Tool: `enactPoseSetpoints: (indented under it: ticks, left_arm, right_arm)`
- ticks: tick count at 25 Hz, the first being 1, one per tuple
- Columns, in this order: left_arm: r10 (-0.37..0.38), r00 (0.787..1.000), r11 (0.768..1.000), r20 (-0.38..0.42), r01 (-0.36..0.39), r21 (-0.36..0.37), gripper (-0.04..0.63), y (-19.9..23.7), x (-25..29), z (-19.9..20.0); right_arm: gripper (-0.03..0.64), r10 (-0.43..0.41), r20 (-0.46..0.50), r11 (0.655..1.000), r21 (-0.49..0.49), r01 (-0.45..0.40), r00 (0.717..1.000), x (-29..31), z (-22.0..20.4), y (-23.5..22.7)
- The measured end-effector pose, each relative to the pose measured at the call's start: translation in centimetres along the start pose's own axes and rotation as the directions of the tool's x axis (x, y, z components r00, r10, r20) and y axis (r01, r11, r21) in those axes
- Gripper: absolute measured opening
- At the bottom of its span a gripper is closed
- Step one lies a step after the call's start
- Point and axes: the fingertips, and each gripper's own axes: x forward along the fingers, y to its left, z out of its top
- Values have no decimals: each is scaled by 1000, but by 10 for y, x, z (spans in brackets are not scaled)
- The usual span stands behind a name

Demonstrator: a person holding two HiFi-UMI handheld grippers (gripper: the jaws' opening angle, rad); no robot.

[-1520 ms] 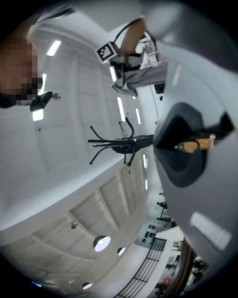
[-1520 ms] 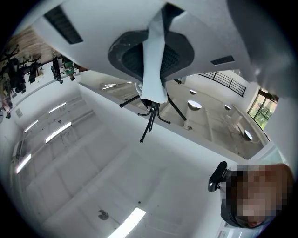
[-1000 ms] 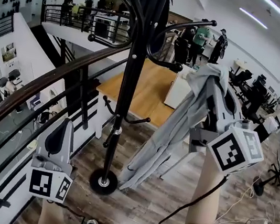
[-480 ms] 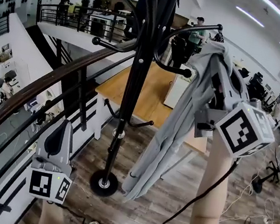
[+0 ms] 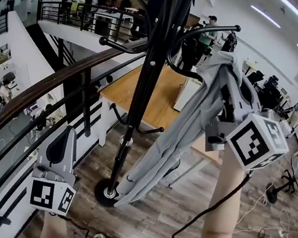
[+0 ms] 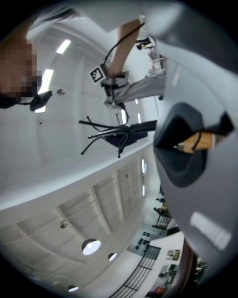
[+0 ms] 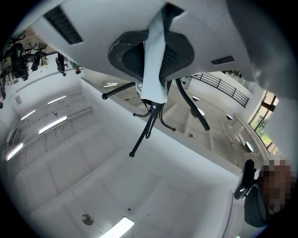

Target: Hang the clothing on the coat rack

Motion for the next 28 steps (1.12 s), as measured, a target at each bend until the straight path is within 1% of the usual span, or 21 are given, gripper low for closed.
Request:
enactPoseSetpoints:
  ticks: [3,7,10,16,19,24,26,28]
  left_arm:
    - [-4,1000,1000,0,4,-2,9,-1,1,0]
    - [2,1000,1000,-3,-2,-5,9,1,2,-3]
    - [5,1000,1000,-6,-5,-5,9,1,1,-4]
    - [11,1000,1000,-8,-11,0,9,4,2,-4]
    - [14,1000,1000,-9,-14,-3,9,4,3,-5]
    - [10,1000,1000,-10,-10,-5,9,3,9,-7]
    - [12,1000,1000,-10,-12,-6,9,3,11,-8]
    - [14,1000,1000,-12,-14,-7,9,3,13,-10]
  right_arm:
    - [8,-16,-22,1000,-11,15,1000,1,-9,-3]
    - [8,-21,-33,1000,20,21,999,3,-15,-11]
    - [8,-26,-39,999,25,27,999,4,-18,-13]
    - [8,-44,-24,998,36,45,999,5,-14,-22]
    - [8,-58,-22,998,30,58,998,8,-12,-26]
    - [8,-99,-38,995,13,99,994,13,-20,-38]
    - [8,-90,-46,996,14,91,995,15,-22,-37]
    - [8,-62,-50,998,8,62,997,16,-22,-31]
